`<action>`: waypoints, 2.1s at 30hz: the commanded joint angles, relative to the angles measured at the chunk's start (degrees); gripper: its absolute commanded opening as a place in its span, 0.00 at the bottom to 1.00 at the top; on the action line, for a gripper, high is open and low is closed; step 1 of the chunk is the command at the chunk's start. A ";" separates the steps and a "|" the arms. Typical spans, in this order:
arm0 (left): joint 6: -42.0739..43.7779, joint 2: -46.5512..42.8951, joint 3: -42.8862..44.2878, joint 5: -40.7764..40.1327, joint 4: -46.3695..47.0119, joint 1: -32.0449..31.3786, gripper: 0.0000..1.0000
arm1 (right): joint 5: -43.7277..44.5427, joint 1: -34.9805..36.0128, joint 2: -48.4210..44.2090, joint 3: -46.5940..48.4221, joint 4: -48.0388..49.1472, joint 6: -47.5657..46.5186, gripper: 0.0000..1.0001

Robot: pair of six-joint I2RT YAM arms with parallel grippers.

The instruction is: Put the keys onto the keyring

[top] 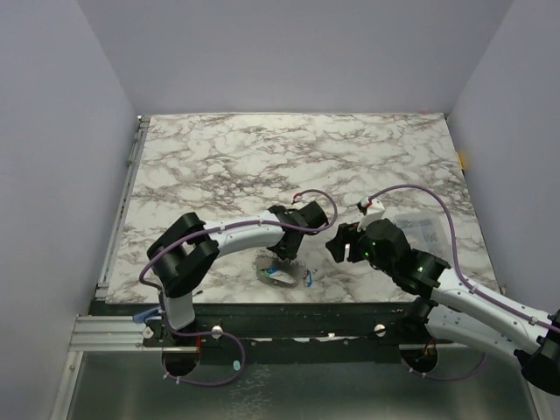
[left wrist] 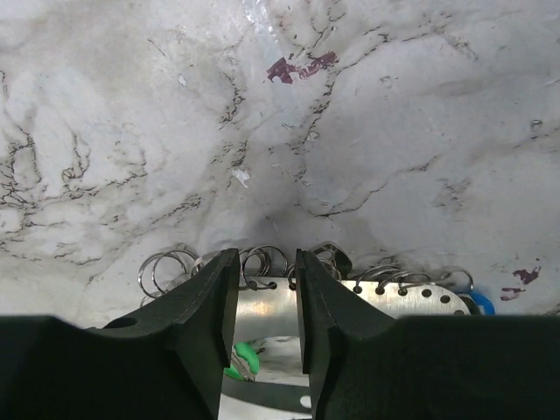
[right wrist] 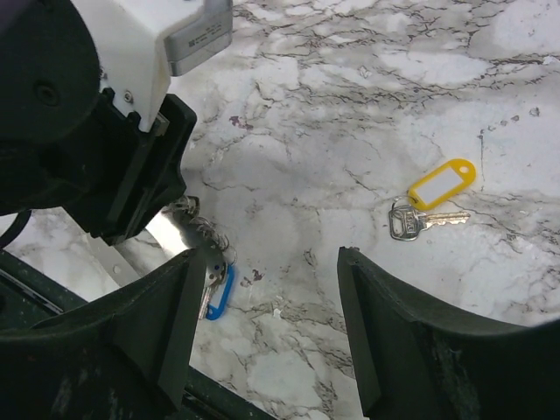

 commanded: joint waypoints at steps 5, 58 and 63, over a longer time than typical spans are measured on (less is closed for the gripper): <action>-0.81 2.69 1.29 -1.75 -1.70 -0.11 0.38 | -1.65 -0.10 -0.65 -0.56 0.71 -0.48 0.70; 20.31 -4.69 -6.18 15.95 5.61 5.20 0.38 | 0.66 -0.11 4.80 0.67 -0.13 -1.27 0.69; 21.27 -3.22 -6.37 15.21 5.90 5.20 0.34 | 0.68 -0.11 4.87 0.67 -0.04 -1.27 0.69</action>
